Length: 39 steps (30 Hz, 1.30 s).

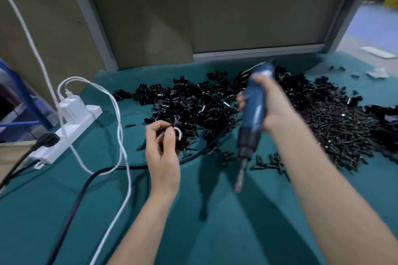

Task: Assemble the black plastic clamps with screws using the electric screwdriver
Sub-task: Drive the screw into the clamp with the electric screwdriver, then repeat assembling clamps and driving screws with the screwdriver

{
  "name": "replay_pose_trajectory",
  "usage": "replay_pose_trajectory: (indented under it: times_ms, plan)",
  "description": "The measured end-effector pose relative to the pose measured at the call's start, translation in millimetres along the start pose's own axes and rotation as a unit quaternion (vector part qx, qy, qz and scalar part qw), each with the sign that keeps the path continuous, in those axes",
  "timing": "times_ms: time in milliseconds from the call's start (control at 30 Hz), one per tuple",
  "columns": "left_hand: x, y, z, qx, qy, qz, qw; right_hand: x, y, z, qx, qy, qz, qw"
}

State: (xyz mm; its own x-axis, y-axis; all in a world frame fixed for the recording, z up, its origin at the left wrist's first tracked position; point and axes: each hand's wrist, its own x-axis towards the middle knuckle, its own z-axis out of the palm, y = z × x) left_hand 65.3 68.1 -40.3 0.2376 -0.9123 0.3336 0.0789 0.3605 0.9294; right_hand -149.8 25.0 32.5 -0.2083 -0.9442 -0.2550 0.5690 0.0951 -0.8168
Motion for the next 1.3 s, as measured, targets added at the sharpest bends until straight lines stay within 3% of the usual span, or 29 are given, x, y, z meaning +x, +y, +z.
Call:
replay_pose_trajectory:
  times_ms: [100, 200, 267, 400, 500, 533, 567, 633, 667, 733, 867, 967, 1300]
  plan:
    - [-10, -6, 4, 0.09, -0.046, 0.08, 0.992, 12, 57, 20, -0.12, 0.025, 0.102, 0.987]
    - [-16, -12, 8, 0.152, -0.076, 0.107, 0.98, 26, 80, 26, -0.292, 0.059, 0.086, 0.951]
    - [-17, -13, 10, 0.188, -0.088, 0.125, 0.97, 34, 80, 28, -0.45, 0.057, 0.032, 0.891]
    - [-18, -14, 11, 0.232, -0.108, 0.154, 0.954, 29, 68, 33, -0.709, 0.032, -0.053, 0.703]
    - [-17, -16, 12, 0.258, -0.106, 0.194, 0.94, 9, 50, 31, -0.754, 0.066, -0.112, 0.644]
    - [-17, -17, 12, 0.264, -0.101, 0.209, 0.936, 0, 44, 27, -0.752, 0.069, -0.142, 0.64]
    - [-17, -18, 13, 0.269, -0.097, 0.22, 0.933, -10, 40, 24, -0.733, 0.051, -0.162, 0.659]
    - [-18, -17, 16, 0.278, -0.094, 0.246, 0.924, -36, 39, 19, -0.641, -0.061, -0.14, 0.752]
    - [-19, -17, 17, 0.285, -0.094, 0.263, 0.917, -47, 43, 17, -0.603, -0.117, -0.126, 0.779]
    - [-22, -17, 19, 0.299, -0.093, 0.295, 0.903, -60, 52, 11, -0.589, -0.162, -0.144, 0.779]
    - [-27, -20, 24, 0.322, -0.084, 0.341, 0.879, -64, 61, -3, -0.555, -0.119, -0.153, 0.809]
    - [-30, -20, 26, 0.334, -0.092, 0.357, 0.867, -69, 64, -6, -0.558, -0.096, -0.161, 0.808]
    - [-31, -7, 25, 0.349, -0.18, 0.282, 0.876, -71, 63, -14, -0.62, -0.098, -0.137, 0.767]
